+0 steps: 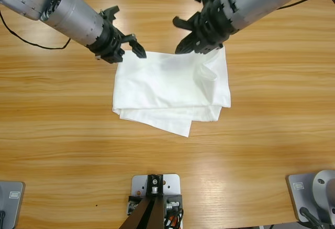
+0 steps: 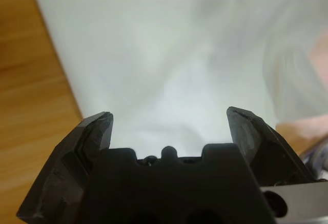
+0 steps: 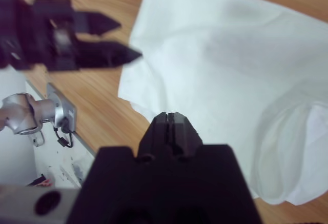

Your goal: Fold clothes

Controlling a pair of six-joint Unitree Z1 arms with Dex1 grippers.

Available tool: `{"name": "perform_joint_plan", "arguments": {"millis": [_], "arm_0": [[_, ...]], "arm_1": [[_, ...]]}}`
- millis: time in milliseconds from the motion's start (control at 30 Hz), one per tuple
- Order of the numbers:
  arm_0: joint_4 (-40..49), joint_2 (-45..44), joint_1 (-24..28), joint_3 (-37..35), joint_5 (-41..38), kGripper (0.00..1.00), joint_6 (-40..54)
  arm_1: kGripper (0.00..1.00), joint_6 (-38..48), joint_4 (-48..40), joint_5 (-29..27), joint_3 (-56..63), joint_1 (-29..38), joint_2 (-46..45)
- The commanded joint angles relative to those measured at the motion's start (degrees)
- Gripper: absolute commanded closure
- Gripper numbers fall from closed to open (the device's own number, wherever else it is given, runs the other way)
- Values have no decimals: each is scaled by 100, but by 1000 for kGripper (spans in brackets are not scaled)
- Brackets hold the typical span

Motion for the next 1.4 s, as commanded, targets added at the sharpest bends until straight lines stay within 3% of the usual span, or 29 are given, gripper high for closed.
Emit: {"name": "perform_joint_plan", "arguments": {"millis": [33, 67, 100, 200, 233, 633, 933, 1400], "arm_0": [[-186, 672, 173, -153, 41, 139, -117], [-193, 723, 164, -151, 39, 164, -117], [-195, 772, 160, -146, 32, 321, -117], [-223, 879, 153, -137, 32, 939, -81], [-230, 899, 153, -139, 34, 1000, -66], [-265, 1178, 162, -91, -8, 1000, 33], [-432, 1375, 192, -93, -99, 1000, 3], [-424, 1303, 224, -84, -114, 1000, 50]], "arm_1": [[1000, 147, -75, -206, 166, 185, 513], [1000, 147, -87, -230, 192, 185, 551], [1000, 147, -101, -271, 225, 185, 581], [1000, 147, -159, -358, 359, 185, 622], [1000, 147, -189, -392, 426, 185, 618], [1000, 173, -382, -629, 997, 185, 558], [1000, 293, -379, -1264, 1470, 50, 355], [1000, 1008, 344, -1886, 1999, 45, 173]]}}
